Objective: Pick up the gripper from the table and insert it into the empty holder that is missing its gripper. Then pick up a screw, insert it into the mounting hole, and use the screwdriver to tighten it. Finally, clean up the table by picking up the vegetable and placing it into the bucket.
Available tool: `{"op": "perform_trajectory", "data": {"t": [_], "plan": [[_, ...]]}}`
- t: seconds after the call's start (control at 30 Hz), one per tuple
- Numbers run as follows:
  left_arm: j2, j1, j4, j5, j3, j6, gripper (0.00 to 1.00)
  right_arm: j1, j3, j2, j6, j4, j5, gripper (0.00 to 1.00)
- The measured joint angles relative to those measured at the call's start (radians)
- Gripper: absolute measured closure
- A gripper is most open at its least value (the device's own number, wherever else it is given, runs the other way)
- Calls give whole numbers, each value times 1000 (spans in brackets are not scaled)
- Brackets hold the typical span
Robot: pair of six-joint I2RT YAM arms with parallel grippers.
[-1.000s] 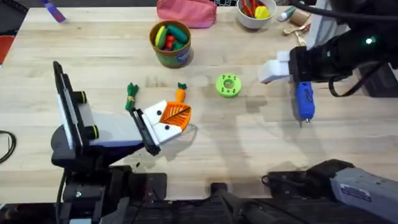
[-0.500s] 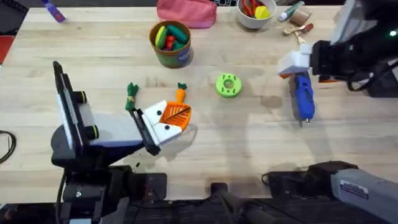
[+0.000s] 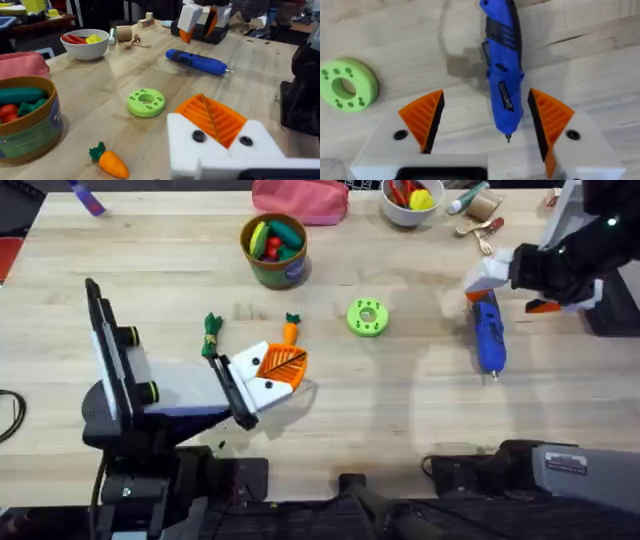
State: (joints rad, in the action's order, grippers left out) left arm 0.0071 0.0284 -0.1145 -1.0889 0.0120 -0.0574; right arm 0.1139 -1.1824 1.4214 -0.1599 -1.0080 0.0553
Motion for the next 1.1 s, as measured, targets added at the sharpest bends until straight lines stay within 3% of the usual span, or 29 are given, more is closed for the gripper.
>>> {"op": "perform_trajectory", "data": {"t": [0.27,0.67,1.1], "plan": [[0,0,0,0,0,0,992,55,0,121,88,59,1,26],[0,0,0,0,0,0,992,61,1,312,190,144,31,28],[0,0,0,0,0,0,992,85,22,339,179,204,34,30]]}}
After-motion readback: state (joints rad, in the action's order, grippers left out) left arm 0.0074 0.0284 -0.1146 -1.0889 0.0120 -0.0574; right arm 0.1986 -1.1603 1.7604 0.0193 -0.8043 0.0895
